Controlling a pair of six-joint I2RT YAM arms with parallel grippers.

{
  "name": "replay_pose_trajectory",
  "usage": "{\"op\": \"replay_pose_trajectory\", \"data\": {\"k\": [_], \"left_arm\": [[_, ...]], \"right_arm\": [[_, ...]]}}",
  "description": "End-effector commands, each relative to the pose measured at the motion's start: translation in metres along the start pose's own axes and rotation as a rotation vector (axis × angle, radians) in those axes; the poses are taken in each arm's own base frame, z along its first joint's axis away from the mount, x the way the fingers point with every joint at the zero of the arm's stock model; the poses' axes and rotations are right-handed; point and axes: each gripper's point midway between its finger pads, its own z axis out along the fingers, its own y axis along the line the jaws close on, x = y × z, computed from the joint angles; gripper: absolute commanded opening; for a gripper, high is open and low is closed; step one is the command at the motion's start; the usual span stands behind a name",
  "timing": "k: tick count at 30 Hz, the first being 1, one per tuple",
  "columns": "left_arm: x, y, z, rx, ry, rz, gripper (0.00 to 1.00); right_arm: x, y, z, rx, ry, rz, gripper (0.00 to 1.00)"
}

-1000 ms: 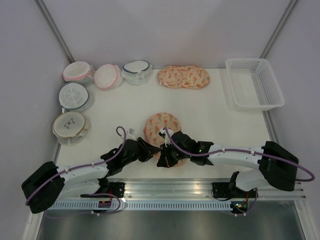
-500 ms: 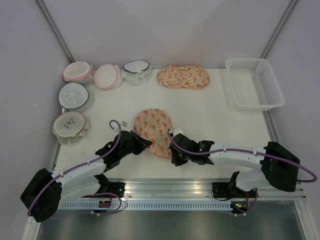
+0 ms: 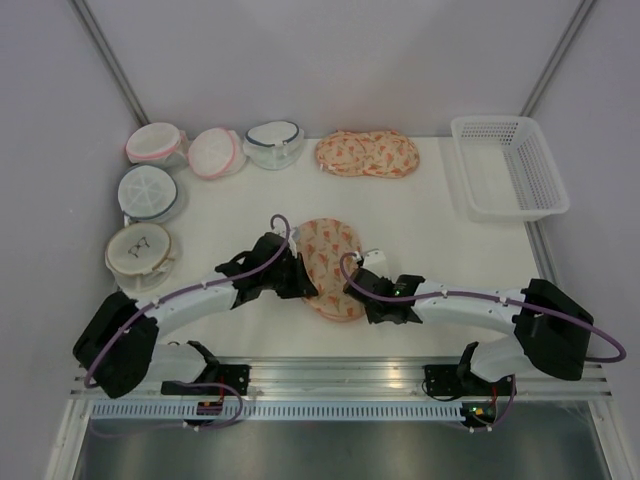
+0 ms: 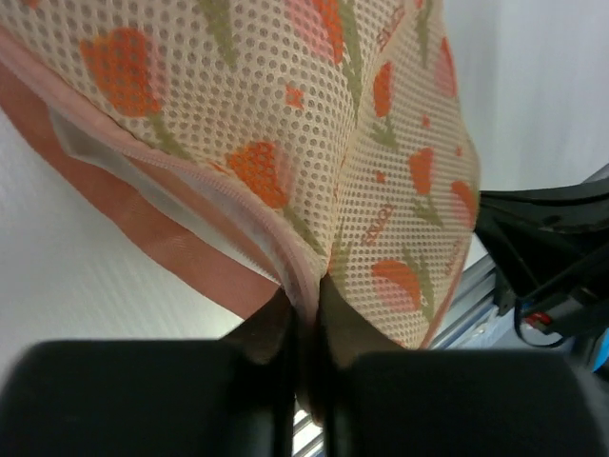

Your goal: Unzip the laundry bag and remove the bra

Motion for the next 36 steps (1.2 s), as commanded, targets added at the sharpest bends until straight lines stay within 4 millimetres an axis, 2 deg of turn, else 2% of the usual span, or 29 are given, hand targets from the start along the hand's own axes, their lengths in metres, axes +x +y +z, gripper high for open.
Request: {"op": "replay_pose_trajectory", "data": {"k": [1,2,3,6,9,12,13,16,17,18,20,21,23,24,25,27,29,31,36], "left_arm": [[-0.002,-0.018,0.013,0.077,0.106,0.168,0.21],[-0.005,-0.016,0.019,0.063,0.111,0.171,0.37],[-0.005,-0.007,0.03,0.019,0.121,0.16,0.57],[-0.023,0.001,0.038,-0.062,0.051,0.123,0.7],[-0.036,0.016,0.029,-0.17,-0.048,0.037,0.72],[-0.043,0.022,-0.001,-0.217,-0.167,-0.066,0.72],[-0.043,0.017,-0.019,-0.183,-0.221,-0.122,0.72],[-0.026,0.019,-0.037,-0.125,-0.248,-0.191,0.73],[-0.027,0.006,-0.051,-0.047,-0.285,-0.234,0.74],[-0.013,0.011,-0.051,-0.033,-0.259,-0.256,0.75],[-0.003,0.0,-0.06,0.044,-0.262,-0.311,0.76],[0.013,0.003,-0.057,0.058,-0.217,-0.33,0.77],[0.026,-0.004,-0.058,0.108,-0.185,-0.385,0.83],[0.038,0.002,-0.053,0.102,-0.159,-0.404,0.83],[0.042,-0.007,-0.052,0.145,-0.15,-0.429,0.83],[0.051,0.002,-0.042,0.117,-0.146,-0.454,0.84],[0.054,-0.003,-0.037,0.135,-0.135,-0.475,0.84],[0.059,0.001,-0.028,0.103,-0.113,-0.49,0.84],[0.044,0.014,-0.015,0.002,-0.196,-0.534,0.85]], "right_arm": [[-0.002,-0.021,-0.003,0.08,-0.021,0.008,0.0],[-0.003,-0.02,-0.005,0.071,-0.026,0.012,0.0],[-0.003,-0.021,-0.007,0.064,-0.032,0.019,0.0],[-0.002,-0.018,-0.013,0.025,-0.037,0.026,0.0],[-0.002,-0.018,-0.016,0.006,-0.042,0.034,0.0],[0.0,-0.013,-0.015,-0.022,-0.031,0.026,0.0],[0.001,-0.009,-0.015,-0.039,-0.029,0.012,0.0],[0.003,0.005,-0.013,-0.109,-0.013,0.008,0.0],[0.003,0.011,-0.013,-0.142,-0.01,-0.005,0.0],[0.005,0.027,-0.015,-0.229,0.004,-0.004,0.01],[0.005,0.043,-0.02,-0.32,0.01,-0.013,0.01],[0.005,0.054,-0.023,-0.382,0.016,-0.009,0.0],[0.005,0.064,-0.028,-0.441,0.016,-0.016,0.0],[0.002,0.071,-0.031,-0.48,0.001,-0.016,0.0],[0.002,0.078,-0.036,-0.527,0.008,-0.019,0.0],[-0.002,0.086,-0.041,-0.571,-0.008,-0.019,0.01],[-0.005,0.093,-0.046,-0.611,-0.007,-0.019,0.0],[-0.007,0.101,-0.053,-0.661,-0.011,-0.02,0.01],[-0.006,0.109,-0.061,-0.728,-0.006,-0.031,0.0]]}}
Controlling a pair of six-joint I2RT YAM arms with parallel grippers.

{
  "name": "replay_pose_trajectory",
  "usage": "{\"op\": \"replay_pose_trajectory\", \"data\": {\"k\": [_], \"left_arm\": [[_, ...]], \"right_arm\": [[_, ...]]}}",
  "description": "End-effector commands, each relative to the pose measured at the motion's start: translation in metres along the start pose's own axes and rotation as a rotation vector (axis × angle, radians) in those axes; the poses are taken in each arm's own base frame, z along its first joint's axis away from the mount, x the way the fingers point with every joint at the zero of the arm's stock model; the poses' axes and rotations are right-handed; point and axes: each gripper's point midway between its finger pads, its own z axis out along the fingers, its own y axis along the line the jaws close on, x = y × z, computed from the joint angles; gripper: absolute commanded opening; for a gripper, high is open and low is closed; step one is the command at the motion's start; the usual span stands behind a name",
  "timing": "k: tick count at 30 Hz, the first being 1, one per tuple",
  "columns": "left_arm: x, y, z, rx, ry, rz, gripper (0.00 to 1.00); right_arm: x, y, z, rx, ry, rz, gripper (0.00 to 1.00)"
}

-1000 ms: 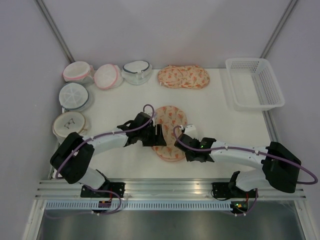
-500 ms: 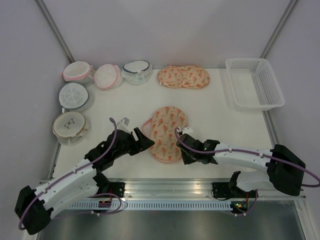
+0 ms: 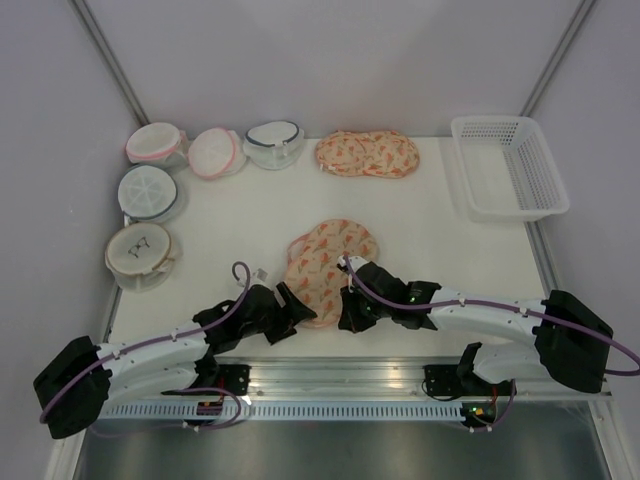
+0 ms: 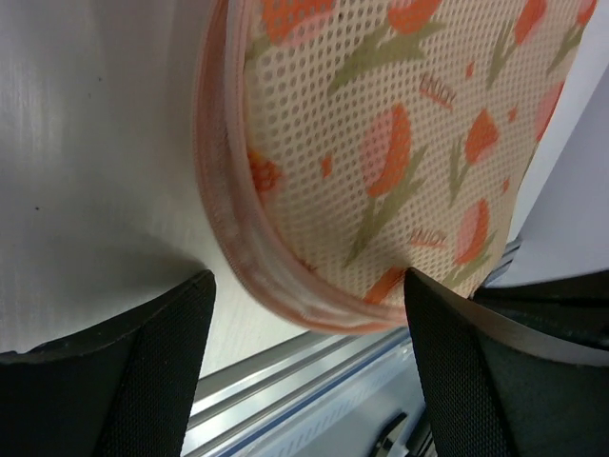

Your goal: Unzip the laundry bag and remove the bra

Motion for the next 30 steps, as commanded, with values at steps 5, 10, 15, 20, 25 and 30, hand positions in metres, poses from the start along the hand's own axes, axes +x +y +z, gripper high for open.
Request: {"op": "replay_pose_trajectory", "data": {"k": [5,10,15,20,25,30], "left_arm": [[-0.039,-0.028,0.007,0.074,-0.222,-0.162,0.81],[-0.038,-0.034,0.013,0.11,-0.217,-0.135,0.22],[-0.034,-0.027,0.015,0.104,-0.203,-0.135,0.02],[-0.041,-0.012,0.007,0.07,-0.253,-0.136,0.02],[-0.043,-0.016,-0.001,0.101,-0.261,-0.137,0.02],[-0.038,-0.029,-0.006,0.139,-0.225,-0.09,0.65]], "right_arm": [[0.001,0.021,-0.01,-0.133,-0.012,-0.036,0.0],[0.004,0.016,-0.014,-0.118,-0.019,-0.039,0.0],[-0.002,-0.013,-0.017,0.063,-0.044,-0.027,0.01],[0.002,-0.076,-0.032,0.448,-0.001,-0.017,0.0],[0.001,-0.092,-0.031,0.537,-0.009,-0.022,0.0],[-0.002,-0.118,-0.036,0.696,-0.011,-0.043,0.01]]}}
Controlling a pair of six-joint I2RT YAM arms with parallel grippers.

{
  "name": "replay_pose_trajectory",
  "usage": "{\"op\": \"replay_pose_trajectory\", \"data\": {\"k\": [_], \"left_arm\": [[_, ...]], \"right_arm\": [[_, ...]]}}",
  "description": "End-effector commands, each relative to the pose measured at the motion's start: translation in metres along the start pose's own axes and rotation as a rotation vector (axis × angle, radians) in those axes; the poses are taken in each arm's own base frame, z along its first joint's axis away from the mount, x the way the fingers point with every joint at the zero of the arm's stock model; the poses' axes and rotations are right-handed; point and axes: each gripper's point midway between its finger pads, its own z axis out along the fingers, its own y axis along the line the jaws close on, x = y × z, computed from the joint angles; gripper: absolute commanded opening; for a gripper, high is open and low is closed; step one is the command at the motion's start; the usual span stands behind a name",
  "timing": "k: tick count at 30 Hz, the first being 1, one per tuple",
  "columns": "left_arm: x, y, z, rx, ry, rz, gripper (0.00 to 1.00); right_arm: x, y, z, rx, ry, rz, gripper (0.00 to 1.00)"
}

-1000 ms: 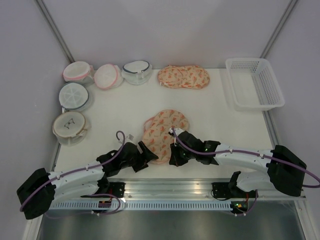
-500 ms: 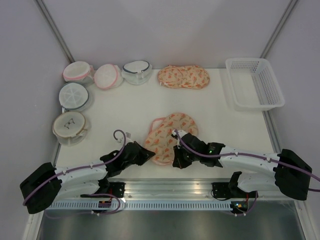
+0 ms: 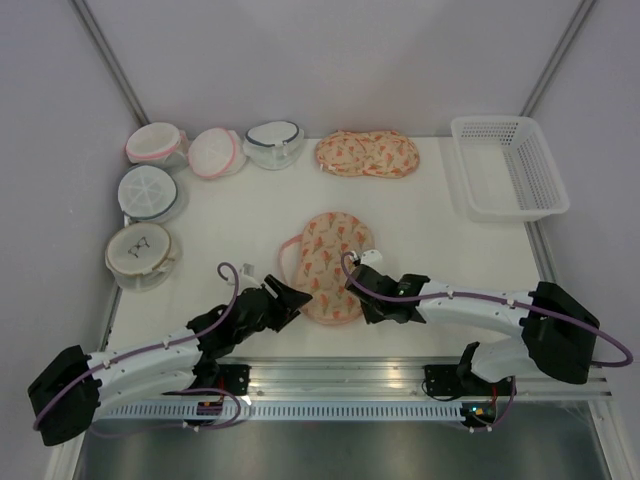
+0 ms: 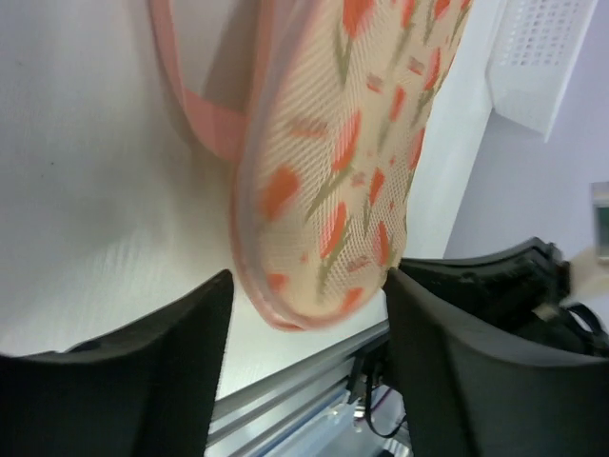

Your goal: Unzip the laundry bag and remove the bra

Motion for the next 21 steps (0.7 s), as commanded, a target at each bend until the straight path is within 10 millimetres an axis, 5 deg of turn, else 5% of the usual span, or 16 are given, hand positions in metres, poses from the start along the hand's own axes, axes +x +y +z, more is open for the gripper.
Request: {"op": "replay_pose_trajectory", "data": {"k": [1,4,6,8,11,15,21], "left_arm": [[0.0,-0.002,-0.004,0.002,0.008,0.035,0.73],[0.002,-0.01,-0.01,0.026,0.023,0.043,0.76],[0.0,0.0,-0.013,-0.013,0.018,0.058,0.76],[-0.007,-0.001,-0.02,-0.004,-0.01,0.057,0.76],[-0.017,0.014,-0.03,-0.039,-0.053,0.065,0.77],[-0.025,0.016,-0.04,-0.01,-0.088,0.055,0.77],[-0.028,0.012,-0.05,0.032,-0.099,0.053,0.77]], "right_arm": [[0.009,-0.062,0.0,0.311,0.029,-0.044,0.0],[0.0,-0.075,-0.003,0.398,0.001,-0.026,0.04],[-0.01,-0.084,-0.009,0.459,-0.037,-0.011,0.41],[-0.018,-0.078,-0.015,0.43,-0.054,-0.016,0.54],[-0.035,-0.041,-0.028,0.213,-0.094,-0.022,0.72],[-0.051,0.001,-0.045,-0.002,-0.123,-0.069,0.79],[-0.067,0.036,-0.041,-0.033,-0.099,-0.152,0.78]]}}
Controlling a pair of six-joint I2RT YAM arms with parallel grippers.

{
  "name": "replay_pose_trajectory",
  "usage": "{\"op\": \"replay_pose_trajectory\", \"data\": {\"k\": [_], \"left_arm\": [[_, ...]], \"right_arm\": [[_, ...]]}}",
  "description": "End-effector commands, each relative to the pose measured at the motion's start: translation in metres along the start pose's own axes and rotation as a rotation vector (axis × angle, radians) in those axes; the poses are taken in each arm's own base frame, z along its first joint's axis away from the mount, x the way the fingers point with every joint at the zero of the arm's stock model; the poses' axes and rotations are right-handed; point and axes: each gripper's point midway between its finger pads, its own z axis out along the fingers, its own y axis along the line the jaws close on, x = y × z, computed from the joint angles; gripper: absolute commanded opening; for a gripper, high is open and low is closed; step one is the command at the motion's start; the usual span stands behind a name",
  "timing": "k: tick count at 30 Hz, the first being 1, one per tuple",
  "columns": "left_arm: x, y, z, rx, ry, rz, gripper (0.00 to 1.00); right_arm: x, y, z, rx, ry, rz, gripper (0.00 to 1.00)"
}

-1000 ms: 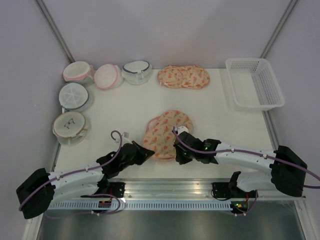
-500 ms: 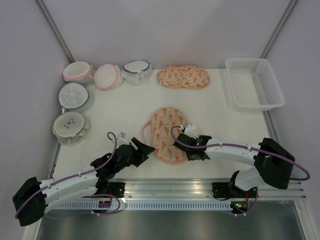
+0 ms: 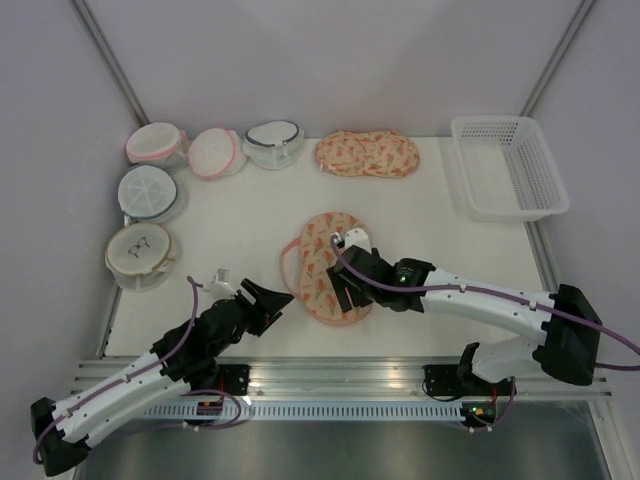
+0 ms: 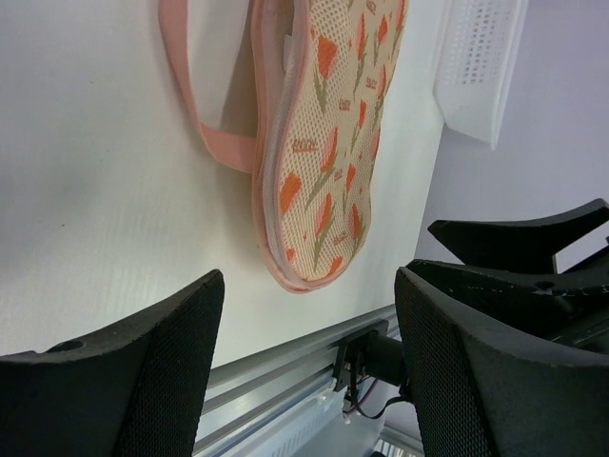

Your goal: Unzip the laundry bag and remove the bra

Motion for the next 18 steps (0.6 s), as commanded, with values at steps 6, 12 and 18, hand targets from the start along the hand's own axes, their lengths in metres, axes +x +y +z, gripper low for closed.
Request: {"op": "replay_pose_trajectory", "data": {"k": [6,12,18], "left_arm": [[-0.01,-0.006,-0.013,0.055,-0.037,0.074,0.77],[-0.017,-0.011,-0.021,0.079,-0.06,0.062,0.77],[-0.018,-0.007,-0.027,0.051,-0.056,0.07,0.77]], "right_arm": [[-0.041,0.055,0.022,-0.051,-0.004,-0.09,0.75],[-0.05,0.095,0.055,-0.046,0.017,-0.11,0.71],[-0.046,0.102,0.09,0.079,0.058,-0.11,0.61]]}}
